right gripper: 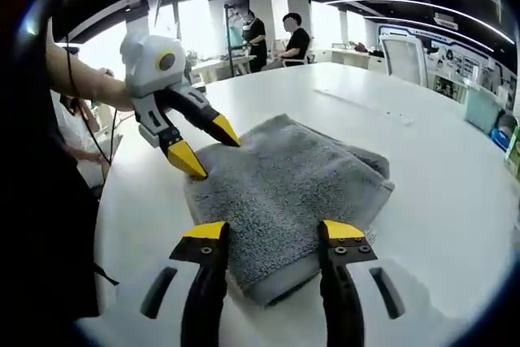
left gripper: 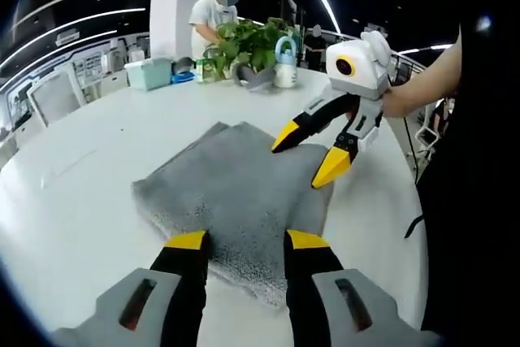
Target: Fold the towel on the table until its edges align and the towel forms a compact rectangular stack.
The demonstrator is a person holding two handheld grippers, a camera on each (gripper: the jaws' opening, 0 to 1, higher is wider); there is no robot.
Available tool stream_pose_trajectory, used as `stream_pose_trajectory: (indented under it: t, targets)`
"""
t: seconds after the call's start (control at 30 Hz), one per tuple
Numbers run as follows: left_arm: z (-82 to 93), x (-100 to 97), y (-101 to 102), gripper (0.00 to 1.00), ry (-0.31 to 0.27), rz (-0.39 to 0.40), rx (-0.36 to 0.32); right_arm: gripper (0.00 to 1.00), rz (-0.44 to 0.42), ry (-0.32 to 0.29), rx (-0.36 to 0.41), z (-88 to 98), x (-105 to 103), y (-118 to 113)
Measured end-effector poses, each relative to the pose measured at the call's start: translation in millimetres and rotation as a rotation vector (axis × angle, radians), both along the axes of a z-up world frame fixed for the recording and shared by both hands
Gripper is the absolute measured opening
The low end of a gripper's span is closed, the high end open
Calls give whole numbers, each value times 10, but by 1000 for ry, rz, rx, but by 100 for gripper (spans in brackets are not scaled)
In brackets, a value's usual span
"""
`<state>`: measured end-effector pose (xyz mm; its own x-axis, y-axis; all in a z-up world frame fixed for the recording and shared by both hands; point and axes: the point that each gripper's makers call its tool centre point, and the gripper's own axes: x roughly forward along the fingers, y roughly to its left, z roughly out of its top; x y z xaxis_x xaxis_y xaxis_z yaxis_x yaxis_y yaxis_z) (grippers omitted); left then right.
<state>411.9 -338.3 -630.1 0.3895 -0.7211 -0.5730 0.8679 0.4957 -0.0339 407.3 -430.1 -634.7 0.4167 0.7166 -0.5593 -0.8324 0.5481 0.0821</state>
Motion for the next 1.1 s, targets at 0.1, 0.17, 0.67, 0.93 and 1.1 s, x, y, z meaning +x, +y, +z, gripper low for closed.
stream_pose_trajectory:
  t: [0.1, 0.17, 0.67, 0.93, 1.1]
  targets:
    - [-4, 52, 12, 38, 1, 0, -6, 43, 0, -1, 0, -3, 58, 6]
    - [-2, 84, 14, 38, 0, 1, -9, 43, 0, -1, -1, -4, 87, 11]
    - [0, 258, 28, 38, 1, 21, -25, 43, 8, -8, -12, -9, 274, 35]
    - [4, 269, 30, 38, 2, 29, -27, 43, 7, -8, -8, -9, 288, 37]
    - [165, 289, 65, 40, 30, 97, -117, 45, -1, -3, -31, 13, 275, 54]
